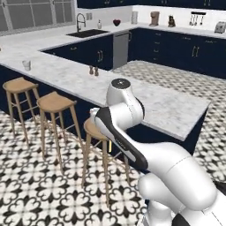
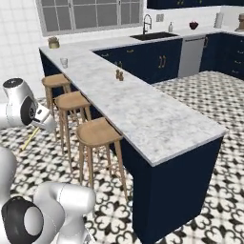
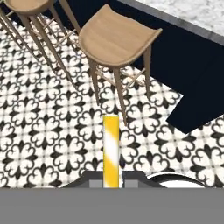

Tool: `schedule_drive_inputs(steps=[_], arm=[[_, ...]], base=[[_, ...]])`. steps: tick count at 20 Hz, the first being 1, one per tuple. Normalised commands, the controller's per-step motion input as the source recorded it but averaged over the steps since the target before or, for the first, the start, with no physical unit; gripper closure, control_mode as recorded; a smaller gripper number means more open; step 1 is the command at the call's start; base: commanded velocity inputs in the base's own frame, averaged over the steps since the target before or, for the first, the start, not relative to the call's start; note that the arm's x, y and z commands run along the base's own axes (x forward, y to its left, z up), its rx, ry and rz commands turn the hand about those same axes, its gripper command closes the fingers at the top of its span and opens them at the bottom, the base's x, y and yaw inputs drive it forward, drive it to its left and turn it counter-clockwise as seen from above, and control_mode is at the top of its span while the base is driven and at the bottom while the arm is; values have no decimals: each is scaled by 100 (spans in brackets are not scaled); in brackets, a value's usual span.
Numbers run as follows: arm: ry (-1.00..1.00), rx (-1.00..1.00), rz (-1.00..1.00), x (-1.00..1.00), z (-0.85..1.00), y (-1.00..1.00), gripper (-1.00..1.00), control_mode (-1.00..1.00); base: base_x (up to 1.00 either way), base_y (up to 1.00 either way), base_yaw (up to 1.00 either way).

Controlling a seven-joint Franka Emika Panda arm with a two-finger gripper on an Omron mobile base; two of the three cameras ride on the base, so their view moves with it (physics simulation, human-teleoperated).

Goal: Take a straw from the drawer in front and place it inside the glass cup on the dining counter.

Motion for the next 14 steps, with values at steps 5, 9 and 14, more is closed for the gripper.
schedule_drive_inputs(steps=[5, 9, 14], arm=[[0, 0, 0, 0, 0, 0, 100, 100], [0, 0, 0, 0, 0, 0, 100, 100], [0, 0, 0, 0, 0, 0, 100, 100]], base=[[13, 100, -37], [9, 100, -35], [6, 100, -35]])
